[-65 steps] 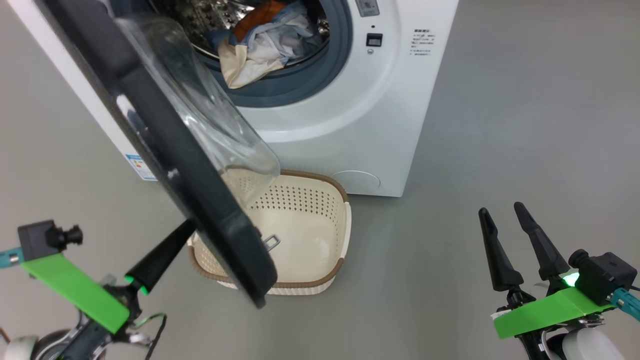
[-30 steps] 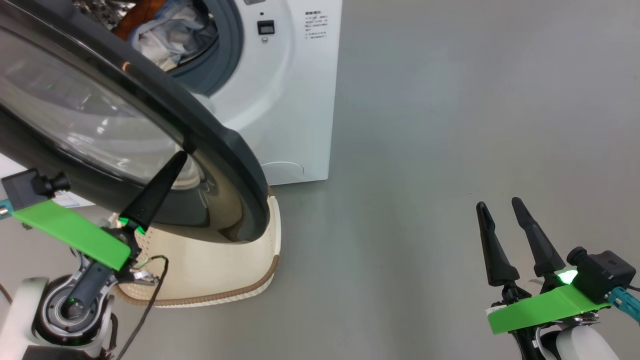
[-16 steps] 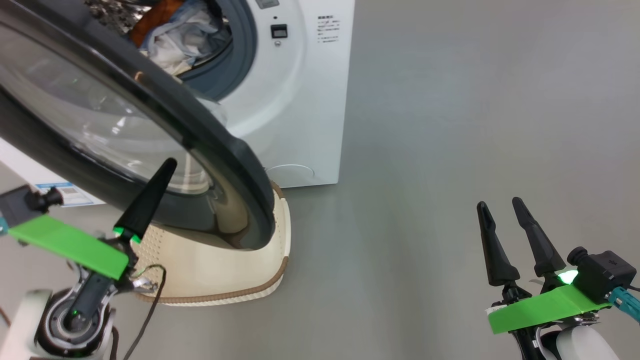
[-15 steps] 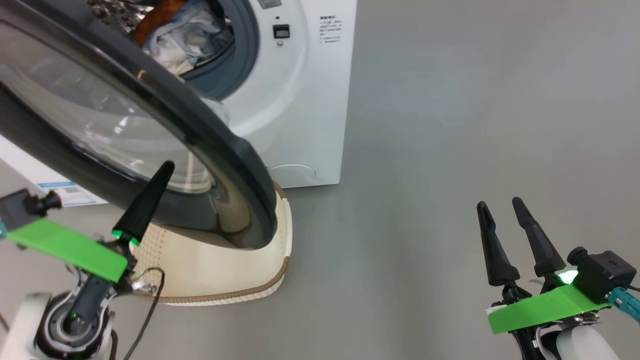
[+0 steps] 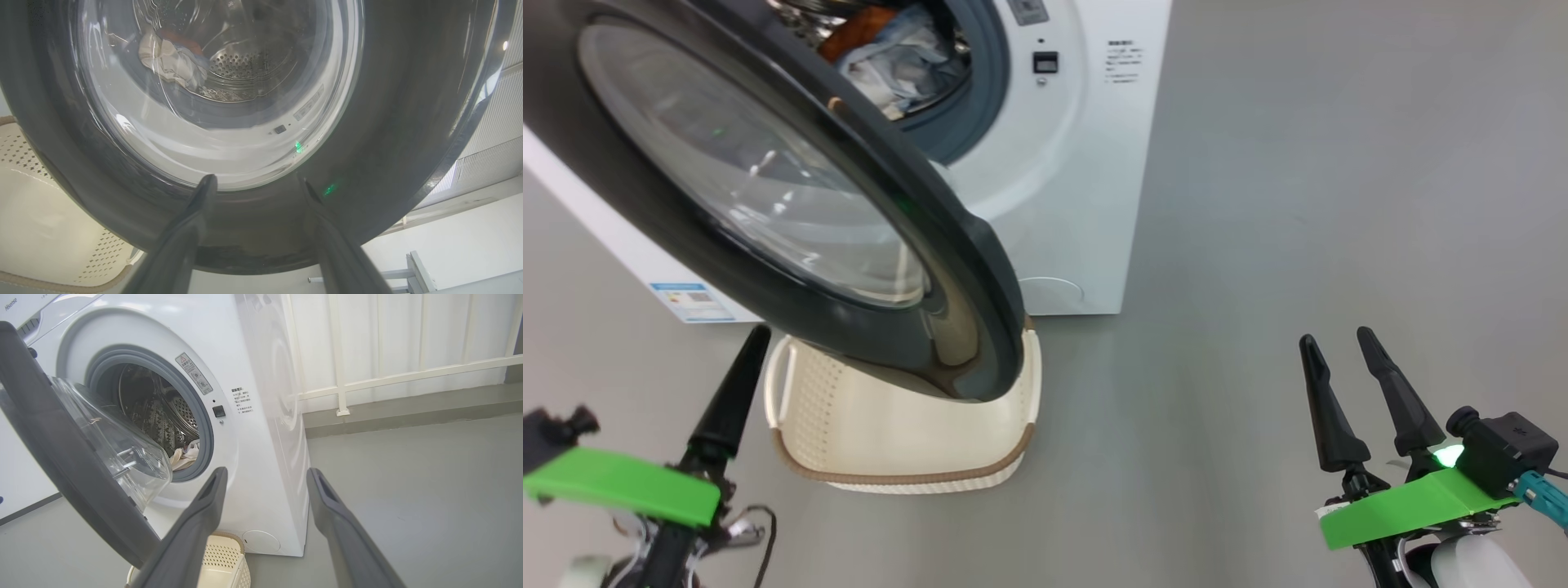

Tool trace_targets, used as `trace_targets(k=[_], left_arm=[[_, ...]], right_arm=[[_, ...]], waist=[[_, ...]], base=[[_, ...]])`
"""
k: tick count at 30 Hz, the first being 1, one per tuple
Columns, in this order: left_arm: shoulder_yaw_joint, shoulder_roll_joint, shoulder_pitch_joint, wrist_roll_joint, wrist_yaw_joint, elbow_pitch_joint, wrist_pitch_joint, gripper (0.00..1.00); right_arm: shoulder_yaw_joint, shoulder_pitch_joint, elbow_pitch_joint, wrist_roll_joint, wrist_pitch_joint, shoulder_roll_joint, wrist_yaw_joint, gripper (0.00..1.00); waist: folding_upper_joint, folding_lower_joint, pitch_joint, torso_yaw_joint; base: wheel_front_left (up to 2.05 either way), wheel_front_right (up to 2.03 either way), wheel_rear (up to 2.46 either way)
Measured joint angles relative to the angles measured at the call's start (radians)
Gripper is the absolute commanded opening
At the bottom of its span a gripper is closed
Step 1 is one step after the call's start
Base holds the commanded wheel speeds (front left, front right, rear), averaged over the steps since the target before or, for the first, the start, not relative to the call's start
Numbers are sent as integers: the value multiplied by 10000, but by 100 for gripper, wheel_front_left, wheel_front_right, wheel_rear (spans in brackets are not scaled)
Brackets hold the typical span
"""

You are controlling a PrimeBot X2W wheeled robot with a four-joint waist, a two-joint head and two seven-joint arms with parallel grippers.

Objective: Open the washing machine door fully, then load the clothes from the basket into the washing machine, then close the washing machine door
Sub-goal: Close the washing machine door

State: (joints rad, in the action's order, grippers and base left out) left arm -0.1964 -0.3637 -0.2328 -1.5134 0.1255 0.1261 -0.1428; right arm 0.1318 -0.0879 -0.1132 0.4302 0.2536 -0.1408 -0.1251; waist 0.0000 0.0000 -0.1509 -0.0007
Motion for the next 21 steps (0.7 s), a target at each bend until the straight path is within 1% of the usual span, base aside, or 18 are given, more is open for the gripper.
trace_targets(k=[3, 9, 15, 21], left_arm=[[-119, -73, 314, 151, 0, 19, 560, 100], [-734, -466, 875, 763, 0, 230, 1755, 100], [-1356, -819, 1300, 915, 2, 518, 3085, 100], [-1728, -1089, 1502, 1463, 15, 965, 3862, 100]], right_arm=[[10, 3, -12, 0, 0, -40, 0, 100], [86, 15, -63, 2, 0, -138, 0, 100], [132, 195, -115, 13, 0, -240, 0, 100], [146, 198, -117, 15, 0, -278, 0, 100]], waist=[[0, -1, 78, 178], [0, 0, 262, 517], [0, -1, 477, 834], [0, -1, 594, 1120]], base=[[0, 0, 0], [0, 0, 0], [0, 0, 0], [0, 0, 0]])
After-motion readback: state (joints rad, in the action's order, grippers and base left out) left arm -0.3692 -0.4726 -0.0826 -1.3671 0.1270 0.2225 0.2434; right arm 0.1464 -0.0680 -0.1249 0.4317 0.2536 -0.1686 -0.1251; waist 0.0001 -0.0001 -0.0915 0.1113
